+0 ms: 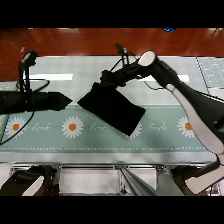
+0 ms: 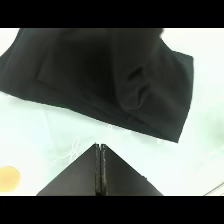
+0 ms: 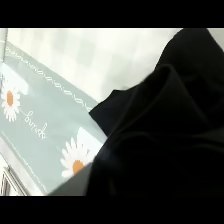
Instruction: Fold the shirts.
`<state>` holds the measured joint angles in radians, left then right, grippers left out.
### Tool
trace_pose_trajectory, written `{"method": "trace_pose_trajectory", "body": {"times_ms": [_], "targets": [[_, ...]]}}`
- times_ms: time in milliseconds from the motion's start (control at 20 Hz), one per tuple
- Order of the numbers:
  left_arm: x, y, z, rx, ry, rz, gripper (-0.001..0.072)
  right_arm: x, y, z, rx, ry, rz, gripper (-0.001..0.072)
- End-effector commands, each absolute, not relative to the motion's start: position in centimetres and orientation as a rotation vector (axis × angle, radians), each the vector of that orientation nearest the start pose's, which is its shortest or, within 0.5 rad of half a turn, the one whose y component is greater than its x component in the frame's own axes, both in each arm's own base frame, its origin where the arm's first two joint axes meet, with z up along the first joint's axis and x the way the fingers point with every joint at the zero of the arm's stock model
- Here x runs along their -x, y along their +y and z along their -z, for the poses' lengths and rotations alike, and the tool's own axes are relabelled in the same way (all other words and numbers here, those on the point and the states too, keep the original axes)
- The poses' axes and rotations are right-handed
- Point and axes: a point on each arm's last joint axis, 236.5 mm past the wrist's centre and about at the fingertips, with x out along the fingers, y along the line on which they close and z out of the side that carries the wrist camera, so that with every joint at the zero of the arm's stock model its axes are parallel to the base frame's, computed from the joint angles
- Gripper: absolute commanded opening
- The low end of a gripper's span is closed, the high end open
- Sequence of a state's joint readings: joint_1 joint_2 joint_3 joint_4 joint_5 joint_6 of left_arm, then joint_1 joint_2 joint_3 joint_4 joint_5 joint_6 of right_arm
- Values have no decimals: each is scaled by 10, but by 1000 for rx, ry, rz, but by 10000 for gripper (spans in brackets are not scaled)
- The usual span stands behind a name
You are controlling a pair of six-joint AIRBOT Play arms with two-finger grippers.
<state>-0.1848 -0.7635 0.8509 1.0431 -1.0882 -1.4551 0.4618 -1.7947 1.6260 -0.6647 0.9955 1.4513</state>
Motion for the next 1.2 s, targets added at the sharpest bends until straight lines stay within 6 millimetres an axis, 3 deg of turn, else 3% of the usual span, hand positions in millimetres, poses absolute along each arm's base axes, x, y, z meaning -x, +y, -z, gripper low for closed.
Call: {"method": "trace_pose_trajectory", "body": {"times_ms": [0, 100, 150, 250, 300, 400, 550, 650, 750, 800, 950, 1150], "targets": [[-280, -154, -73, 337, 980, 473, 26, -424, 415, -13, -626, 1249, -874, 413], [-292, -155, -64, 379, 965, 451, 26, -410, 409, -22, -645, 1314, -922, 409], [-296, -153, -63, 383, 965, 441, 27, -404, 396, -31, -638, 1345, -946, 408], [-302, -143, -66, 410, 971, 408, 27, -398, 347, -64, -595, 1376, -969, 400], [-300, -136, -68, 423, 986, 394, 27, -397, 315, -82, -539, 1365, -938, 397], [-294, -123, -70, 437, 1016, 372, 27, -395, 233, -108, -335, 1310, -755, 397], [-284, -120, -69, 439, 1040, 372, 27, -378, 91, -124, -85, 1181, -230, 398], [-279, -123, -67, 434, 1045, 382, 27, -349, 45, -112, -134, 1096, -56, 412], [-274, -128, -61, 428, 1065, 395, 27, -319, 34, -69, -304, 1066, 18, 412], [-272, -131, -58, 425, 1071, 401, 27, -307, 38, -41, -421, 1071, 42, 412], [-270, -137, -51, 419, 1077, 412, 27, -276, 83, 29, -675, 1165, -21, 413], [-267, -138, -40, 432, 1092, 402, 27, -261, 127, 77, -771, 1272, -81, 419]]}}
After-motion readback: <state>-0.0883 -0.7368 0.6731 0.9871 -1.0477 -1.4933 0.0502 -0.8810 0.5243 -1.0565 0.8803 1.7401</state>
